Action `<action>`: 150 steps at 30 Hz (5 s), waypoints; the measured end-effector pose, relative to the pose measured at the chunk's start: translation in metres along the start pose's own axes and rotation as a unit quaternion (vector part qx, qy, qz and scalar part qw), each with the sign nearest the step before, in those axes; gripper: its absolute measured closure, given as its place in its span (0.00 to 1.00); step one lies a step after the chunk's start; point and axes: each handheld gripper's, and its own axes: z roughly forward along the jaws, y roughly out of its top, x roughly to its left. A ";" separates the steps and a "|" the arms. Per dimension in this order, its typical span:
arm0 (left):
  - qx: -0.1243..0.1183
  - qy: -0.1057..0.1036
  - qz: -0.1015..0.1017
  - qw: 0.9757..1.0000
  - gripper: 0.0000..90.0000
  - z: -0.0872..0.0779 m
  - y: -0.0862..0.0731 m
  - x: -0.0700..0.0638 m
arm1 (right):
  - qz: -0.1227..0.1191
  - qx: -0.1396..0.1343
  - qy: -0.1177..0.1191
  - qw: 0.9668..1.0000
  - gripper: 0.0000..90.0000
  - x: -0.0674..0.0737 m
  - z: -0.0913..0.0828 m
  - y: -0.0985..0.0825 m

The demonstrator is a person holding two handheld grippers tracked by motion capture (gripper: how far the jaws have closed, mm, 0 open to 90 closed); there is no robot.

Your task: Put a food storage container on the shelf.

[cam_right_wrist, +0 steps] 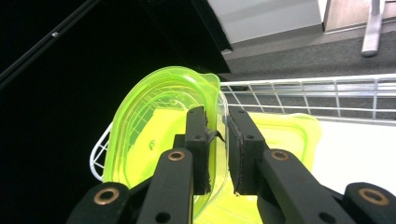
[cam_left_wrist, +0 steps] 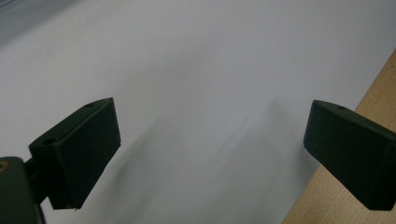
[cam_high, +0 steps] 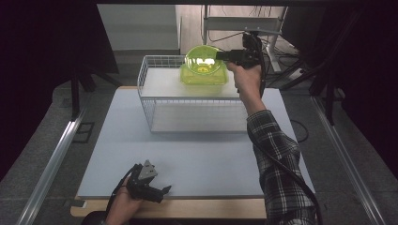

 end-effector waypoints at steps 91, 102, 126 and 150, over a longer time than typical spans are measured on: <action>0.009 0.000 0.000 1.000 0.04 0.001 0.001 -0.001 | -0.206 0.066 0.002 0.976 0.09 0.010 -0.034 -0.090; 0.009 0.001 0.001 1.000 0.04 0.002 0.001 -0.001 | -0.215 0.077 0.004 0.973 0.08 0.006 -0.037 -0.110; 0.009 0.003 0.002 1.000 0.04 0.003 0.000 -0.002 | -0.236 0.091 0.001 0.968 0.01 -0.018 -0.046 -0.172; 0.001 0.006 -0.003 1.000 0.03 0.002 0.001 -0.002 | -0.241 0.087 -0.043 0.966 0.00 -0.049 -0.071 -0.241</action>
